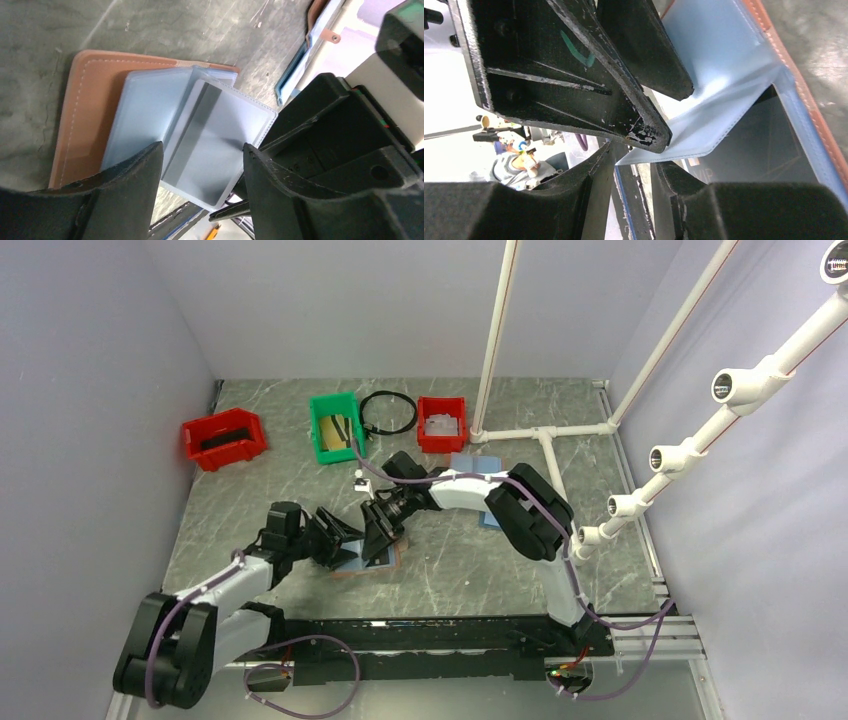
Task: Take the credit cards out of the card holder
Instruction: Remove the credit card from the card holder.
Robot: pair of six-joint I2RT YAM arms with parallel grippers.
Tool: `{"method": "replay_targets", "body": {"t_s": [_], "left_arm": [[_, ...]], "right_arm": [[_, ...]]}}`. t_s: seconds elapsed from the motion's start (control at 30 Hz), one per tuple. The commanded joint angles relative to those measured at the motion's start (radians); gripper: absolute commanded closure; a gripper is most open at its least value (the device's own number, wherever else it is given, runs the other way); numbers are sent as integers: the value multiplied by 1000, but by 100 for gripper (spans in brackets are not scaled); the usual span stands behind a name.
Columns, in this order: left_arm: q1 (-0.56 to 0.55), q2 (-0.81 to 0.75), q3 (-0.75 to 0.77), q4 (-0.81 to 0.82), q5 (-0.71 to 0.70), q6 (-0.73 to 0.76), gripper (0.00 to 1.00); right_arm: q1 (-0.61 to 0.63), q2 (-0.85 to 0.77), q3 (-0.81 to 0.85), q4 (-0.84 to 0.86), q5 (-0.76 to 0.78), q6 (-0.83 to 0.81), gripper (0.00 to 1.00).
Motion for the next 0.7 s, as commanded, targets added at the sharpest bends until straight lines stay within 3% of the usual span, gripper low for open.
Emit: {"method": "replay_targets", "body": {"t_s": [0.0,0.17,0.67], "left_arm": [[0,-97,-36,-15,-46,-68,34],[1,-172,-69,-24,-52,-90,31],[11,-164,-40,-66,-51,-36,31]], "right_arm": [[18,-18,39,39,-44,14,65],[31,1,62,36,-44,19,62],[34,67,123,70,-92,78,49]]}}
